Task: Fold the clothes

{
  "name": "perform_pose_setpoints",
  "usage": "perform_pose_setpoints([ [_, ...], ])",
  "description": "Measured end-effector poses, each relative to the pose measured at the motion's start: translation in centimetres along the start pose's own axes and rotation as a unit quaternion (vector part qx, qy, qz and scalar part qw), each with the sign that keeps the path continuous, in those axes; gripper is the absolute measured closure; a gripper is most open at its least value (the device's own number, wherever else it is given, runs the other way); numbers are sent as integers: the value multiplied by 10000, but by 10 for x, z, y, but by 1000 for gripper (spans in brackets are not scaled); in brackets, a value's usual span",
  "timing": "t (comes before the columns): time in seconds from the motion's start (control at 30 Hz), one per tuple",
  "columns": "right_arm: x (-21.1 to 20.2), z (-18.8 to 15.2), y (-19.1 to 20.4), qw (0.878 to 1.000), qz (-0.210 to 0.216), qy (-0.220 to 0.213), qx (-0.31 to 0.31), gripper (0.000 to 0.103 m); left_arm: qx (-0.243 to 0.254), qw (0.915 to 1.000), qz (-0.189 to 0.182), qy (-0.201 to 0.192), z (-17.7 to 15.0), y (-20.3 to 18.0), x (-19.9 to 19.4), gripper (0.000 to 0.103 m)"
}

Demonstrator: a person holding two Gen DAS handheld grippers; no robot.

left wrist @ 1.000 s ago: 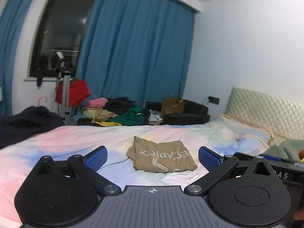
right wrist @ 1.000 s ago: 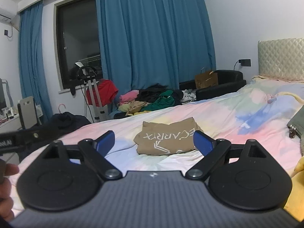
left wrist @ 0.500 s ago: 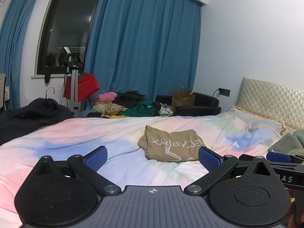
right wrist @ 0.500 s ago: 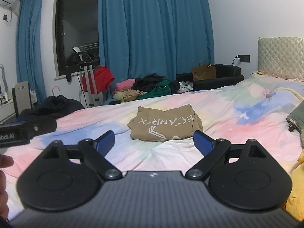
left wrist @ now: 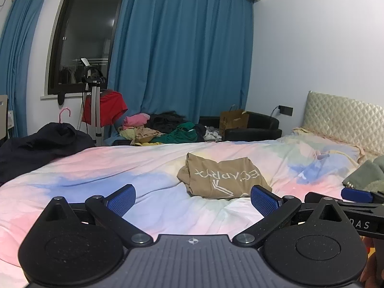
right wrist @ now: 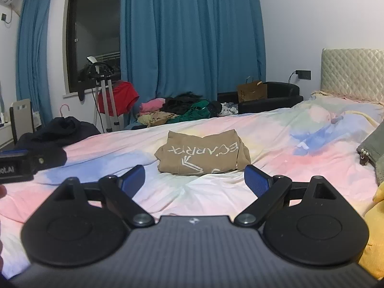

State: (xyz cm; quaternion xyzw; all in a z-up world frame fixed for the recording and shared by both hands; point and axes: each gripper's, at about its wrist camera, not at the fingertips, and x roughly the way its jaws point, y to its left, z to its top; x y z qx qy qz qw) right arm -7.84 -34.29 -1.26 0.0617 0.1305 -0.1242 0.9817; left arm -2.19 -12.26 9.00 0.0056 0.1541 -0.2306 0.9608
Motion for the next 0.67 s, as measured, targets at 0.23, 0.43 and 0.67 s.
perform_pose_setpoints([
  [0.23,-1,2,-2,10000,12,7,69,12,29,10000,8,-48,-1,-2,-2,0],
  [0.43,0,2,-3,9999,26,28,98,12,31,10000,26,-73,0,-2,-3,0],
  [0.67,0,2,-4,9999,26,34,105,12,61,10000,-12,-58,-1,-4,-3,0],
])
